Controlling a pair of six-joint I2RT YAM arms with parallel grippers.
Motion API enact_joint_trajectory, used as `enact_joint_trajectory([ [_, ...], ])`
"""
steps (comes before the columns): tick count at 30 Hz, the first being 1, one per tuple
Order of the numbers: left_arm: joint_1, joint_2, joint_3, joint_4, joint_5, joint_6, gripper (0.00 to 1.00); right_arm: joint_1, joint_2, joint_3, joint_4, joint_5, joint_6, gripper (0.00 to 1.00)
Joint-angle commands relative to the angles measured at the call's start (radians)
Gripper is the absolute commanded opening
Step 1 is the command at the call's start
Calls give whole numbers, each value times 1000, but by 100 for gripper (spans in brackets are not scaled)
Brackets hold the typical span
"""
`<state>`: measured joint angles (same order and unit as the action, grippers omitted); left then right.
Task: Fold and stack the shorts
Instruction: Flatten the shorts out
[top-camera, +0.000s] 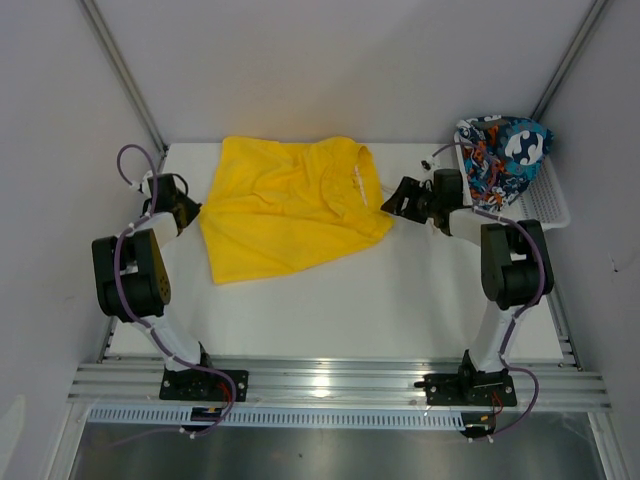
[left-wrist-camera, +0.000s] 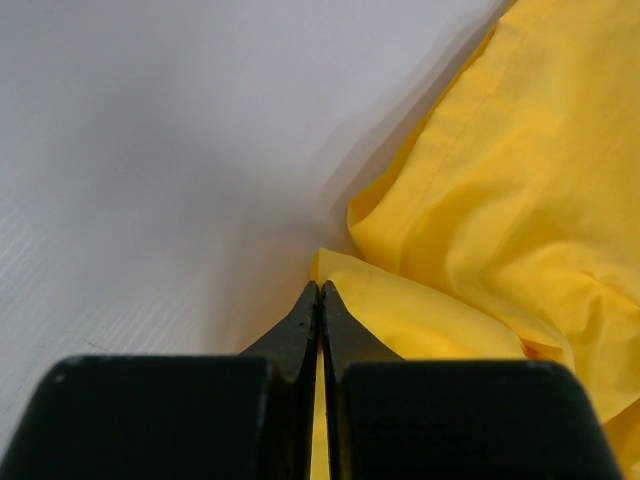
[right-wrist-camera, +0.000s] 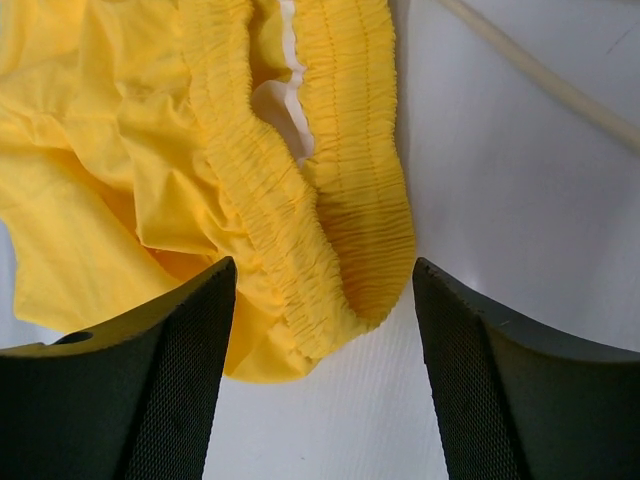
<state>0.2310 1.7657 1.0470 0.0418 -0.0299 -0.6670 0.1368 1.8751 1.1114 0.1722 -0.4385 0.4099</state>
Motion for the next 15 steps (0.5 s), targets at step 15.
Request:
enact_joint_trajectory([
  [15, 24, 21, 24, 40, 22, -26, 0, 37, 73, 65, -123, -154, -166, 58],
])
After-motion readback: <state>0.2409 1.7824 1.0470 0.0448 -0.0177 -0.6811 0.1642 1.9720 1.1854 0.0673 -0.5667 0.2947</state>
